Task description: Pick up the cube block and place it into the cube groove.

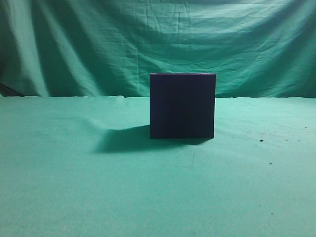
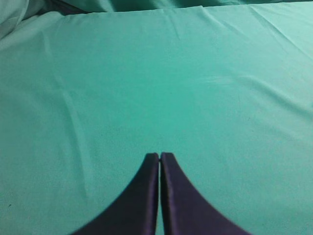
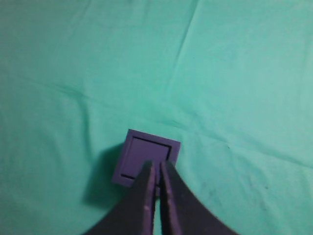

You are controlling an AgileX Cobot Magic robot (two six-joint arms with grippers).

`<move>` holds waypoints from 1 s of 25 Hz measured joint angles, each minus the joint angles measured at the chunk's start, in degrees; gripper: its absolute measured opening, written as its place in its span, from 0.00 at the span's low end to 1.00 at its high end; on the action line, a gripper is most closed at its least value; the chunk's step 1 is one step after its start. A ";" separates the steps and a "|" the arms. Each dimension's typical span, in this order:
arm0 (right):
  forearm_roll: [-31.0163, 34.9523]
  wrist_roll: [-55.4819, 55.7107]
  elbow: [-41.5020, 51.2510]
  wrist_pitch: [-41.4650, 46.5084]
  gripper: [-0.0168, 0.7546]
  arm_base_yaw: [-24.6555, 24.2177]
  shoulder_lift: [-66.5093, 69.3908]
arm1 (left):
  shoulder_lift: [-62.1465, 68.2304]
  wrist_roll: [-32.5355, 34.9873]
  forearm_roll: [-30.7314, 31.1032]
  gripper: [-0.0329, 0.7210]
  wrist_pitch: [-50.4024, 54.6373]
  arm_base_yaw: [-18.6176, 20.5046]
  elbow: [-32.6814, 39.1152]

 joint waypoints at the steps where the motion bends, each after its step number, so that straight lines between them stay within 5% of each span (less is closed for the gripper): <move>1: -0.86 0.00 2.02 0.00 0.02 0.00 -2.63 | 0.00 0.00 0.00 0.04 0.00 0.00 0.00; 14: -4.33 0.30 33.68 0.19 0.02 0.00 -34.77 | 0.00 0.00 0.00 0.04 0.00 0.00 0.00; 25: -4.33 -1.09 55.31 -14.79 0.02 0.00 -62.14 | 0.00 0.00 0.00 0.04 0.00 0.00 0.00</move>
